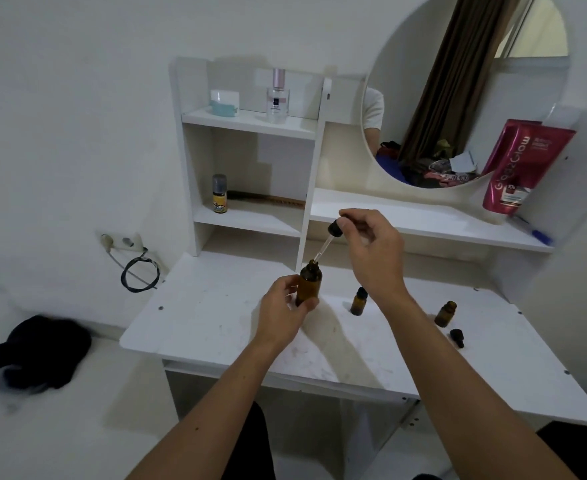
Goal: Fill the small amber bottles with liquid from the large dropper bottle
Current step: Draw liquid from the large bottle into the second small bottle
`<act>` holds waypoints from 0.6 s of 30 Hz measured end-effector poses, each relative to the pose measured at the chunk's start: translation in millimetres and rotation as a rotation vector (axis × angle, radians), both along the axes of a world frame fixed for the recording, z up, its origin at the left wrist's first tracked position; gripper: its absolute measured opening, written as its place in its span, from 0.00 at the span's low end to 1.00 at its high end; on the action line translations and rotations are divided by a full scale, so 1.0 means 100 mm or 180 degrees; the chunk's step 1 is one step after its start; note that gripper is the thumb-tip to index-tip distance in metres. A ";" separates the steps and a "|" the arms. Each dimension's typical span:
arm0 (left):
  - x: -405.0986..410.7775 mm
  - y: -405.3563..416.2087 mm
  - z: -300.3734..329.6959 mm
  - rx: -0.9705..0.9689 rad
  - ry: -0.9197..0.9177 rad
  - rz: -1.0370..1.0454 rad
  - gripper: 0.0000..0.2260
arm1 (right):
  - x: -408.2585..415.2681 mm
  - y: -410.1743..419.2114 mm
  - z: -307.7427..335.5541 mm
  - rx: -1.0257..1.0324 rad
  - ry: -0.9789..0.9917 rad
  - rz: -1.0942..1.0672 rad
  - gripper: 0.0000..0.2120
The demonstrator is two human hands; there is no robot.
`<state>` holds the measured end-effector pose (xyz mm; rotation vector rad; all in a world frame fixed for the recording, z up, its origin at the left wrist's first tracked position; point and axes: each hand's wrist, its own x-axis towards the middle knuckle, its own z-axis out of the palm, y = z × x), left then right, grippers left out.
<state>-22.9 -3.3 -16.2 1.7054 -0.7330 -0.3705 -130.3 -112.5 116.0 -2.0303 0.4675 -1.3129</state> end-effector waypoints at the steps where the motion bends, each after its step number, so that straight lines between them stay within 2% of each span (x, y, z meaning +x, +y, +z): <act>1: 0.00 0.00 0.00 -0.0024 0.0000 -0.0009 0.24 | 0.02 0.00 -0.01 -0.0033 0.0018 -0.0017 0.07; 5: 0.01 0.00 0.00 -0.0076 0.0013 0.0024 0.21 | 0.10 -0.02 -0.08 -0.0092 0.0194 -0.0002 0.07; 11: 0.03 0.00 -0.03 -0.0123 -0.0089 0.0021 0.20 | 0.21 -0.02 -0.30 -0.0106 0.0850 -0.0015 0.04; 18: 0.03 -0.01 -0.05 -0.0116 -0.0083 0.0021 0.20 | 0.26 0.00 -0.37 -0.0172 0.0906 -0.0170 0.02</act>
